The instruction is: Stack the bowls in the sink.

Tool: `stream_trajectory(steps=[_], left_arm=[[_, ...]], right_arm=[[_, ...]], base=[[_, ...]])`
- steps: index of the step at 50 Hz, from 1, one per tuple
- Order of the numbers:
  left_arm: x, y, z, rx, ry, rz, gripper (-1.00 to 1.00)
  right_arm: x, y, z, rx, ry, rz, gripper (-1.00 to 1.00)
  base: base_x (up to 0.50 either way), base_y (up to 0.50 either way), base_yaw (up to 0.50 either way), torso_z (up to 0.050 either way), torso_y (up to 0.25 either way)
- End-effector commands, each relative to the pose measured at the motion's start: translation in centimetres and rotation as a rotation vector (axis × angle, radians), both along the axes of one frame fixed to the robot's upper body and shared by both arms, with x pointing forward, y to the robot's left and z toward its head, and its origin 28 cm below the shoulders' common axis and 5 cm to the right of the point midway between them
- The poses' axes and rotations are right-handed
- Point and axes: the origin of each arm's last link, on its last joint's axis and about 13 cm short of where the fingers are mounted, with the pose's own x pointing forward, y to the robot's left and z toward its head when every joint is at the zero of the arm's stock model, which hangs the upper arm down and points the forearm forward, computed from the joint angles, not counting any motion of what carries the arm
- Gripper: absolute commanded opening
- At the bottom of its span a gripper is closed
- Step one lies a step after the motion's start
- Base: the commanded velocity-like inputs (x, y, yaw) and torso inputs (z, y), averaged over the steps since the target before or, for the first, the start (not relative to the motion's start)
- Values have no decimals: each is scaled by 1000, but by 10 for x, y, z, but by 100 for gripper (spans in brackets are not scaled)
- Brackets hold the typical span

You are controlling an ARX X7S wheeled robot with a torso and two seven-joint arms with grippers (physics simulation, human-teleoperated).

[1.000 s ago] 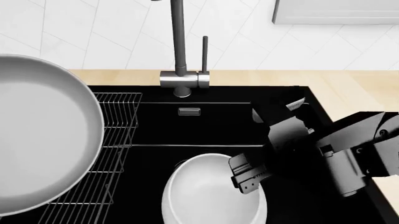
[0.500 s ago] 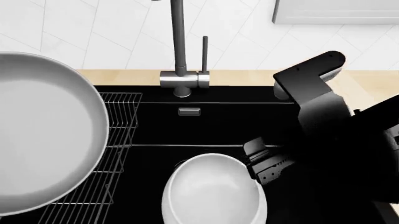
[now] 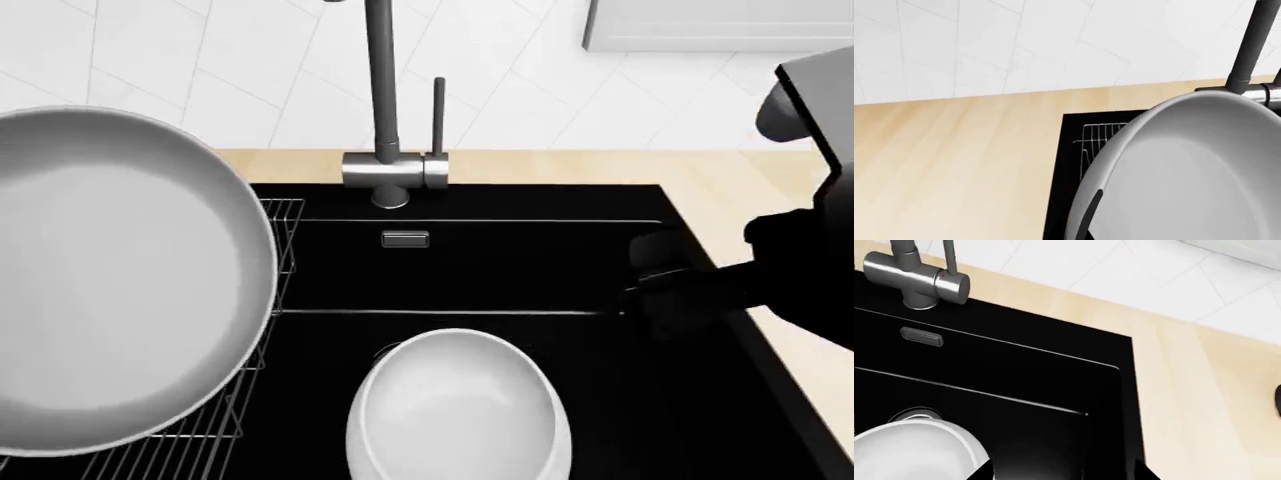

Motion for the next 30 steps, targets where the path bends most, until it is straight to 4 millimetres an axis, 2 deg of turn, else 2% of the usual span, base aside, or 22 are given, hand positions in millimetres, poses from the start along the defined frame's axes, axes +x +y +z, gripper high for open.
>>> stream_trajectory(steps=[1, 10, 30], left_arm=[[8, -7, -1, 3, -14, -26, -100], [19, -16, -9, 8, 13, -59, -100], [42, -43, -18, -19, 50, -193, -100]], right_arm=[[-7, -10, 14, 29, -111, -89, 100], [-13, -17, 22, 35, -177, -141, 100], [-14, -25, 7, 26, -153, -179, 100]], base=[[0, 0, 0, 0, 0], [0, 0, 0, 0, 0], [0, 0, 0, 0, 0]])
